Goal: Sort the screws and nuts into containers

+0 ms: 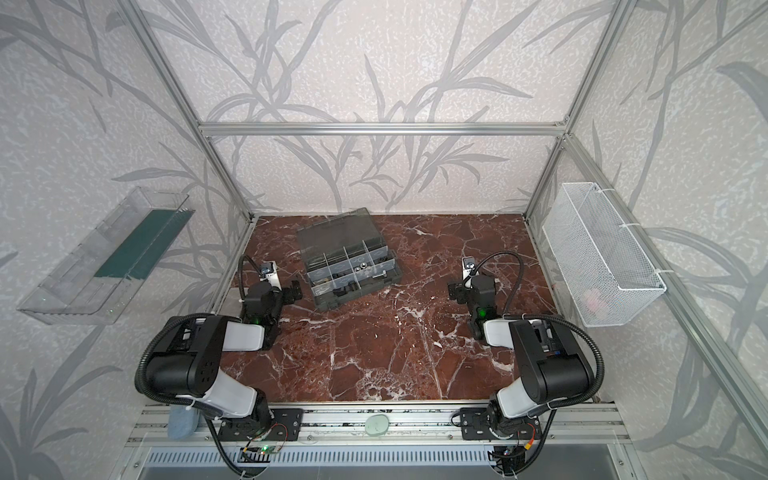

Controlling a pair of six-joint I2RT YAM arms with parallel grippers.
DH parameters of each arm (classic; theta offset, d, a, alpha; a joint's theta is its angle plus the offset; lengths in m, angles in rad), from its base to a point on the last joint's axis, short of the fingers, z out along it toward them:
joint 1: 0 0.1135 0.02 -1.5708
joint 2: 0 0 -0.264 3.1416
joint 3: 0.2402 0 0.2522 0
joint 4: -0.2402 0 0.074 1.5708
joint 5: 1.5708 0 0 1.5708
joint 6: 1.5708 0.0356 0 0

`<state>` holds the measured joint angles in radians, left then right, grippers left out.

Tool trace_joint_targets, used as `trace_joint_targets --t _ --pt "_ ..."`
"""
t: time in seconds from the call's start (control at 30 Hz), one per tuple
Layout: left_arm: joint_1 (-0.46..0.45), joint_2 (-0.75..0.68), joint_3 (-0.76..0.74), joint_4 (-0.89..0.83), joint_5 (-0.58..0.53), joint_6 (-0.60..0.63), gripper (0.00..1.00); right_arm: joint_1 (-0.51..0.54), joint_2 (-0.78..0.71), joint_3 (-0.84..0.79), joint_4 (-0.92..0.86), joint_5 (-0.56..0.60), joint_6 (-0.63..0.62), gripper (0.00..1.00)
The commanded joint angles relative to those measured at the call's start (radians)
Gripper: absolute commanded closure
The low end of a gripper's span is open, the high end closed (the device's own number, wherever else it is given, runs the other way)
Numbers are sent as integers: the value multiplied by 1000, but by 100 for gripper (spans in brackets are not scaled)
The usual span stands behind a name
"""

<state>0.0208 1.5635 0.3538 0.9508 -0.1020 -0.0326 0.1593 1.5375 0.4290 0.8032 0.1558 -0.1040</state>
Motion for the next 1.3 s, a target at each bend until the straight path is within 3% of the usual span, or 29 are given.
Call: trace_joint_targets --t 0.0,0.43,0.6,0.73,0.83,0.9,1.27 --pt "3 3 13 10 10 22 1 -4 9 24 8 -4 7 1" --pt "4 3 14 9 15 22 1 -4 7 -14 75 -6 6 1" --pt "10 1 -12 52 134 45 1 -4 10 -21 91 -5 6 1" --pt "19 1 -15 59 169 43 1 -4 10 -21 91 -4 6 1" --pt "20 2 -10 52 150 37 1 -6 26 -46 136 16 20 1" --pt "18 2 21 -3 55 4 1 -5 64 -75 243 28 12 1" --pt "18 3 21 -6 47 2 1 -2 60 -78 239 24 9 1"
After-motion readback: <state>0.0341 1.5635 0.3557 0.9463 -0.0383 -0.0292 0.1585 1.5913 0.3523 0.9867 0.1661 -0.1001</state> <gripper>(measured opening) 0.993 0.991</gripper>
